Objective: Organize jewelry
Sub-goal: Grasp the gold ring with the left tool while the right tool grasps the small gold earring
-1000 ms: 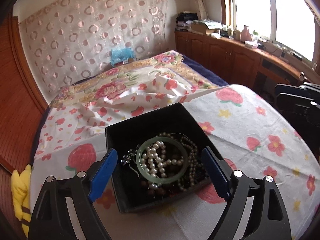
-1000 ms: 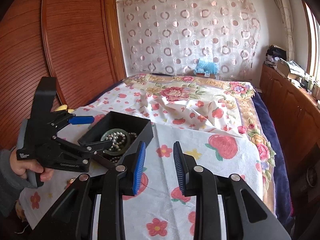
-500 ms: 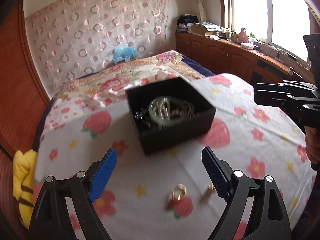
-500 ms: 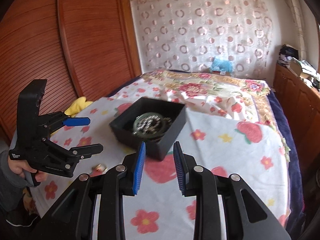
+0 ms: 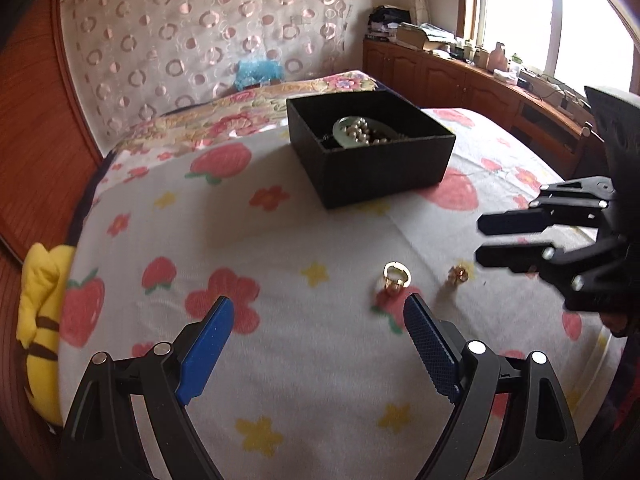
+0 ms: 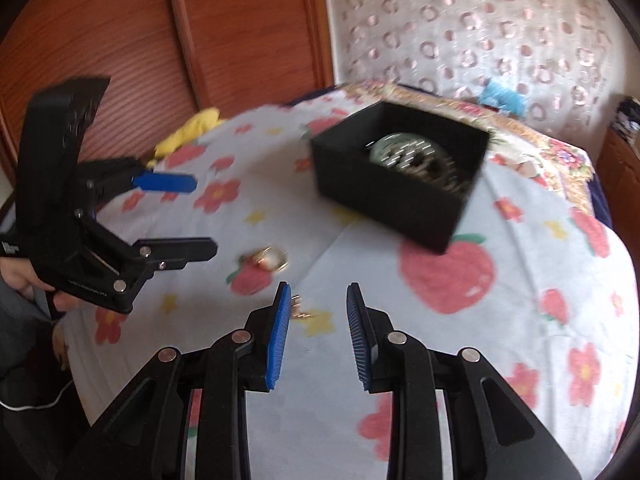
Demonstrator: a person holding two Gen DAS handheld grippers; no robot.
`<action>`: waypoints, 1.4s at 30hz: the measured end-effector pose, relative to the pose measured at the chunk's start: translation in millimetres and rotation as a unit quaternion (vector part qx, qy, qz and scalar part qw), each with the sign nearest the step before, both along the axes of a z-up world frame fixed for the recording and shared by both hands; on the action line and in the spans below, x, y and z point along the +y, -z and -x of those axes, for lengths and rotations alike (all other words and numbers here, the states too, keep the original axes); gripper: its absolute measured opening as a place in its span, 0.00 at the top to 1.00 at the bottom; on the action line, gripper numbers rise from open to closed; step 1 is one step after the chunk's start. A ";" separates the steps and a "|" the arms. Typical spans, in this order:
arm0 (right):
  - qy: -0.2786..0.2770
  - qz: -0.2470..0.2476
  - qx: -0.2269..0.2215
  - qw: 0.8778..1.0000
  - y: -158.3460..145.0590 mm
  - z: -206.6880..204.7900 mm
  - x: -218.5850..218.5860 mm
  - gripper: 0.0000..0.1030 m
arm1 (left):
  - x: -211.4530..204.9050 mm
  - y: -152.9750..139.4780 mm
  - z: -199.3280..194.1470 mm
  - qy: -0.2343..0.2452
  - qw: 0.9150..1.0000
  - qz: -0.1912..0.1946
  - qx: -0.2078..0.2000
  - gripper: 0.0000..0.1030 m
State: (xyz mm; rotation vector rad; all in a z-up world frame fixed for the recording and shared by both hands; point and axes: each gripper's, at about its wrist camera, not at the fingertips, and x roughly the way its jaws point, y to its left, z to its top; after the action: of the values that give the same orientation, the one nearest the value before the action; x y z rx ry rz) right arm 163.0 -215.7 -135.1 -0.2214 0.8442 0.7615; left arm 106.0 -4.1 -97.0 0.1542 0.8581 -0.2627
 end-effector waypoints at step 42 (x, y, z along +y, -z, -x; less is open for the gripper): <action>0.031 0.001 0.006 1.000 -1.7 -19.6 -25.4 0.91 | -48.6 15.4 -14.8 0.057 0.998 0.018 0.036 0.86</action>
State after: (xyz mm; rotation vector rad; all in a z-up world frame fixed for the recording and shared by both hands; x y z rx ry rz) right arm 182.6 -241.1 -133.4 -0.1918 0.8602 0.7057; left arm 120.8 -52.7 -112.5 0.1620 0.9177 -0.3924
